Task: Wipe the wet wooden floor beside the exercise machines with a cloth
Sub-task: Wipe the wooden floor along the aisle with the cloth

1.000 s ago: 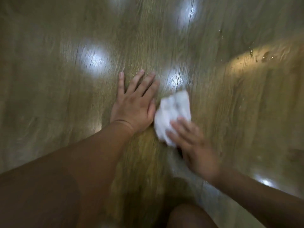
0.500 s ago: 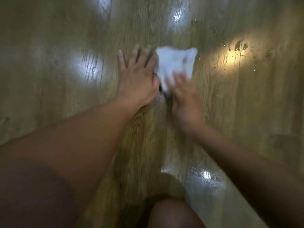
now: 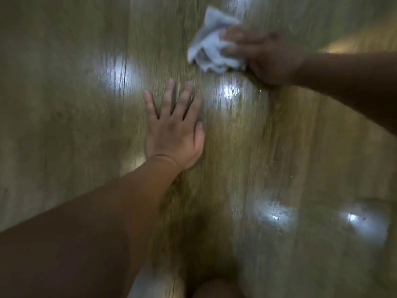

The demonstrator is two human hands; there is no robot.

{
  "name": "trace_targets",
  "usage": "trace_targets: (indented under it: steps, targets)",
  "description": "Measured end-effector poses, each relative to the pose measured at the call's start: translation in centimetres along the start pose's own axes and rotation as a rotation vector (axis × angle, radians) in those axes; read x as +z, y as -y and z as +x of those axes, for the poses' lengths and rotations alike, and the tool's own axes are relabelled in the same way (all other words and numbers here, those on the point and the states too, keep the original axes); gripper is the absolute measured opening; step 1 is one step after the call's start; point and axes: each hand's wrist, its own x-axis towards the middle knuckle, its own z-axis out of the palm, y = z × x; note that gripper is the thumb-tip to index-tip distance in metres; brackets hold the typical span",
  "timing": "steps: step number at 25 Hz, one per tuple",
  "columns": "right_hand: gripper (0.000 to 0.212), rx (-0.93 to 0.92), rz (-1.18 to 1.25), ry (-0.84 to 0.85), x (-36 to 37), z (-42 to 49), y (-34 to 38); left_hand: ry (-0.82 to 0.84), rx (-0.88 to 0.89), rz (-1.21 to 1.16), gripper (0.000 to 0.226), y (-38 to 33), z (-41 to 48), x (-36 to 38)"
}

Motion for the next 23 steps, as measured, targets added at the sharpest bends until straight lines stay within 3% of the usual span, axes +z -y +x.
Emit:
trace_targets:
  steps: [1,3,6,11,15,18,20,23]
  targets:
    - [0.046,0.198,0.232,-0.013,0.0,2.7,-1.5,-0.01,0.002,-0.007,0.059,0.1,0.0,0.0]
    - [0.033,0.661,0.362,-0.046,-1.3,5.9,-1.3,-0.021,0.008,-0.028,0.059,0.0,-0.1,0.0]
    - [0.029,0.909,0.515,-0.175,-1.8,6.8,0.9,-0.025,0.01,-0.027,0.059,-0.1,-0.2,0.0]
    - [0.054,0.814,0.497,-0.182,0.1,-0.2,8.5,-0.009,0.005,-0.001,0.059,-0.2,-0.2,0.0]
    - [0.047,0.727,0.629,-0.171,-1.1,-13.7,24.3,-0.012,-0.009,0.025,0.062,-0.1,-0.6,0.0]
    - [0.04,0.551,0.585,0.02,-3.2,-22.1,33.2,-0.03,-0.059,-0.072,0.061,-2.0,-0.8,0.4]
    - [0.042,0.451,0.555,0.167,-3.5,-22.8,32.3,-0.031,0.019,-0.093,0.057,-4.5,-2.3,1.1]
    - [0.052,0.53,0.433,0.134,-2.2,-18.1,23.5,-0.012,0.111,-0.057,0.058,-5.7,-3.2,2.0]
